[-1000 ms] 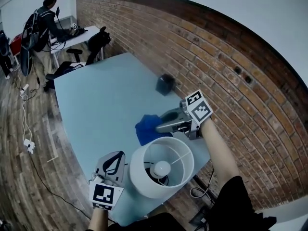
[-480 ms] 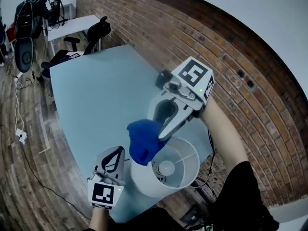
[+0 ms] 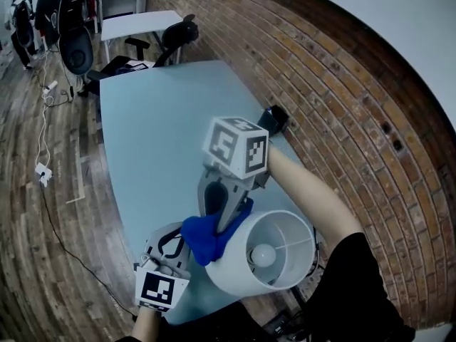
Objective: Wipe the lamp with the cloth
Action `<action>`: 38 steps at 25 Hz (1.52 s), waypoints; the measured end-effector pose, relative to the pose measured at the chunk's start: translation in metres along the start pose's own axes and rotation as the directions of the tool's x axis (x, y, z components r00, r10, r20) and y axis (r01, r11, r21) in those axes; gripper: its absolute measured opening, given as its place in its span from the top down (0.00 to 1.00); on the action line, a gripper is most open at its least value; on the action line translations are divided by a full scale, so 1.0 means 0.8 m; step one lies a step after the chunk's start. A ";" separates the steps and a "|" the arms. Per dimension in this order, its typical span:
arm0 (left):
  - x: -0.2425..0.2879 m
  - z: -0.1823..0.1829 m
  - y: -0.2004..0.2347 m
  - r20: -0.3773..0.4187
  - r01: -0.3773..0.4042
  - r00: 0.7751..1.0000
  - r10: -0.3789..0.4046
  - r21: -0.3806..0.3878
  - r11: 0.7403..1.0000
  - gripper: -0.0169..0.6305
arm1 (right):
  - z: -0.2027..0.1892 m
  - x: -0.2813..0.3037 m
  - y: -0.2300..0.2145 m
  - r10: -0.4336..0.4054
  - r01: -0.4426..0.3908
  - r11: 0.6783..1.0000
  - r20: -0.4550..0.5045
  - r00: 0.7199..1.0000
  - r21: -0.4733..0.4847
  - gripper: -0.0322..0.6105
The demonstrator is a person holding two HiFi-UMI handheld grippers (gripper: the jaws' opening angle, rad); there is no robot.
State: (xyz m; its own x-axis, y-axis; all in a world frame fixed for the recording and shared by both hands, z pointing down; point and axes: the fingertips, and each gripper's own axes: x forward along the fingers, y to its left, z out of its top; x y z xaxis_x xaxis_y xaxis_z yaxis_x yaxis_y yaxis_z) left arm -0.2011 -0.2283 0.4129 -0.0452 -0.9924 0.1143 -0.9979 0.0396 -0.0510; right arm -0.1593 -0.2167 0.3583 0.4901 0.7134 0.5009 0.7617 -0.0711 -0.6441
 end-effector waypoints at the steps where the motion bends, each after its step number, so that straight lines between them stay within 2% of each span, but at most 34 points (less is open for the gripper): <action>1: 0.000 -0.006 0.000 -0.010 -0.003 1.000 0.003 0.000 1.000 0.96 | -0.004 0.006 -0.010 -0.003 0.003 1.000 -0.009 1.000 0.007 0.85; 3: 0.001 -0.018 0.001 -0.033 -0.010 0.999 0.011 0.004 1.000 0.96 | -0.014 0.016 -0.029 -0.026 0.026 0.999 -0.026 0.999 0.021 0.85; 6: -0.001 -0.037 0.005 -0.065 -0.025 0.998 0.024 -0.006 1.000 0.96 | -0.031 0.029 -0.059 -0.111 0.113 0.993 -0.066 0.992 0.026 0.85; 9: -0.004 -0.039 0.010 -0.066 -0.041 0.997 0.040 -0.012 0.999 0.96 | -0.032 0.028 -0.061 -0.171 0.170 0.985 -0.087 0.981 -0.022 0.85; 12: -0.005 -0.021 0.017 -0.029 -0.037 0.999 0.037 0.008 0.999 0.96 | 0.017 -0.003 -0.016 -0.191 0.190 0.975 -0.002 0.982 -0.115 0.85; 14: -0.008 -0.013 0.019 -0.010 -0.028 1.000 0.028 0.017 0.999 0.96 | 0.063 -0.021 0.024 -0.250 0.256 0.942 0.056 0.967 -0.216 0.85; 16: -0.015 -0.010 0.016 0.006 -0.013 1.000 0.013 0.012 1.000 0.96 | 0.098 -0.025 0.056 -0.377 0.379 0.878 0.066 0.924 -0.293 0.85; 19: -0.025 -0.007 0.012 0.024 0.032 0.999 -0.032 0.007 0.999 0.96 | 0.121 -0.018 0.090 -0.581 0.559 0.774 0.016 0.814 -0.298 0.85; 22: -0.031 -0.005 0.003 0.033 0.095 0.995 -0.095 0.016 0.995 0.96 | 0.130 0.002 0.112 -0.671 0.647 0.710 0.013 0.742 -0.278 0.85; 23: -0.034 -0.005 -0.004 0.037 0.114 0.993 -0.115 0.018 0.993 0.96 | 0.130 0.010 0.114 -0.708 0.688 0.680 0.016 0.706 -0.254 0.85; 25: -0.039 -0.004 -0.020 0.049 0.155 0.987 -0.156 0.026 0.988 0.96 | 0.122 0.025 0.110 -0.800 0.780 0.591 -0.025 0.600 -0.205 0.85; 27: -0.045 -0.004 -0.033 0.059 0.183 0.981 -0.185 0.034 0.982 0.96 | 0.107 0.035 0.099 -0.876 0.858 0.481 -0.119 0.467 -0.181 0.85; 28: -0.048 -0.004 -0.038 0.060 0.189 0.980 -0.191 0.036 0.981 0.96 | 0.100 0.038 0.094 -0.907 0.896 0.413 -0.162 0.389 -0.163 0.85; 29: -0.052 -0.004 -0.041 0.060 0.190 0.980 -0.192 0.035 0.981 0.96 | 0.095 0.037 0.089 -0.934 0.935 0.327 -0.197 0.298 -0.137 0.85; 31: -0.060 -0.003 -0.044 0.064 0.189 0.980 -0.190 0.024 0.982 0.96 | 0.087 0.030 0.084 -0.963 0.988 0.115 -0.257 0.084 -0.107 0.85; 33: -0.068 -0.001 -0.046 0.074 0.191 0.979 -0.191 0.011 0.981 0.96 | 0.084 0.026 0.084 -0.946 0.989 -0.081 -0.303 -0.114 -0.120 0.85; 35: -0.074 0.002 -0.048 0.085 0.194 0.977 -0.194 0.010 0.981 0.96 | 0.084 0.029 0.086 -0.904 0.962 -0.246 -0.329 -0.272 -0.119 0.85; 37: -0.078 0.004 -0.047 0.095 0.188 0.978 -0.188 0.012 0.982 0.96 | 0.082 0.036 0.085 -0.848 0.915 -0.395 -0.350 -0.397 -0.082 0.85; 38: -0.080 0.004 -0.046 0.099 0.182 0.978 -0.182 0.010 0.983 0.96 | 0.077 0.039 0.084 -0.816 0.885 -0.462 -0.364 -0.449 -0.058 0.85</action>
State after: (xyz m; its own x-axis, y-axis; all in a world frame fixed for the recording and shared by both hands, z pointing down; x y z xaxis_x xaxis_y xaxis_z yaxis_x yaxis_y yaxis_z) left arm -0.1616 -0.1667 0.4042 0.1420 -0.9896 0.0234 -0.9890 -0.1428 -0.0392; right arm -0.1191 -0.1557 0.2952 -0.6872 -0.5164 0.5110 0.1066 0.6241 0.7740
